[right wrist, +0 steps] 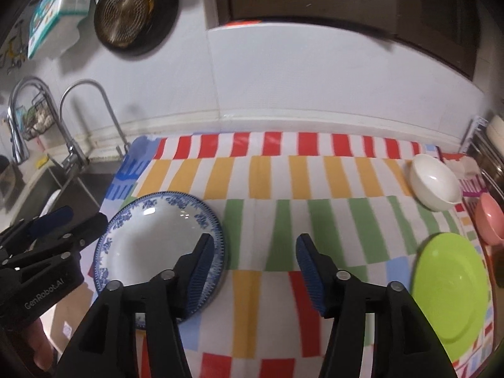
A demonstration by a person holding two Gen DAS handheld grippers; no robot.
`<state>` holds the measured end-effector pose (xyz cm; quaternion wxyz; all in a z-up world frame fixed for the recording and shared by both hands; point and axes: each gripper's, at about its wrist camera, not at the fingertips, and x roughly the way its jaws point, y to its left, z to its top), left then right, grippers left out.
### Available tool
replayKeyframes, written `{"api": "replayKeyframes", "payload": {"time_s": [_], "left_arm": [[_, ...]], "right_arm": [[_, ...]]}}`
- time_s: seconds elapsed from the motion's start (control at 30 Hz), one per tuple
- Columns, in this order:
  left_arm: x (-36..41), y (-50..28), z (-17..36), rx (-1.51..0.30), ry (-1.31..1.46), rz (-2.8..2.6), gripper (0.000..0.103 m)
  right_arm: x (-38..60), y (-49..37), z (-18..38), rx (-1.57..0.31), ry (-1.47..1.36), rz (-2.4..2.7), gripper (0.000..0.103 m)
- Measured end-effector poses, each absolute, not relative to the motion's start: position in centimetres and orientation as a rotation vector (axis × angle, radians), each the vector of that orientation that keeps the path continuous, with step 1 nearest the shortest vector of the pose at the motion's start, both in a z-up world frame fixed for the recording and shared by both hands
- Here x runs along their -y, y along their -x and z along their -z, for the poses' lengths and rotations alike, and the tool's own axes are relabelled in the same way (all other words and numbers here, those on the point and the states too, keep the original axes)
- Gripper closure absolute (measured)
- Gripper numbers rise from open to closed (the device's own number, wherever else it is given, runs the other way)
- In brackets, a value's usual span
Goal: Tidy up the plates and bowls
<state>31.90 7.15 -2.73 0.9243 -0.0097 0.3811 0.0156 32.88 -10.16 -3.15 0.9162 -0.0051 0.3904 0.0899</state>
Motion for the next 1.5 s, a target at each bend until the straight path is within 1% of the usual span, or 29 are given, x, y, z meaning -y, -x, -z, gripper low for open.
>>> {"api": "replayKeyframes", "payload": {"time_s": [0.1, 0.23, 0.33, 0.93, 1.27, 1.5], "left_arm": [[-5.4, -31.8, 2.1, -0.766, 0.005, 0.011, 0.037], [-2.8, -31.7, 1.4, -0.743, -0.023, 0.065, 0.032], [-0.8, -31.8, 1.2, -0.733, -0.045, 0.111, 0.030], [12.0, -32.4, 0.5, -0.713, -0.147, 0.349, 0.028], [17.4, -33.0, 1.2, -0.729, -0.196, 0.421, 0.028], [20.7, -33.9, 2.1, -0.746, -0.231, 0.458, 0.028]], "right_arm": [[11.7, -32.0, 2.5, -0.787, 0.003, -0.160, 0.047], [13.9, -31.1, 1.9, -0.772, -0.012, -0.119, 0.042], [15.8, -30.4, 1.4, -0.762, -0.024, -0.084, 0.042], [27.5, -26.9, 0.2, -0.740, -0.085, 0.171, 0.042], [33.0, -26.0, 0.2, -0.733, -0.131, 0.269, 0.042], [36.4, -25.9, 1.2, -0.749, -0.139, 0.330, 0.042]]}}
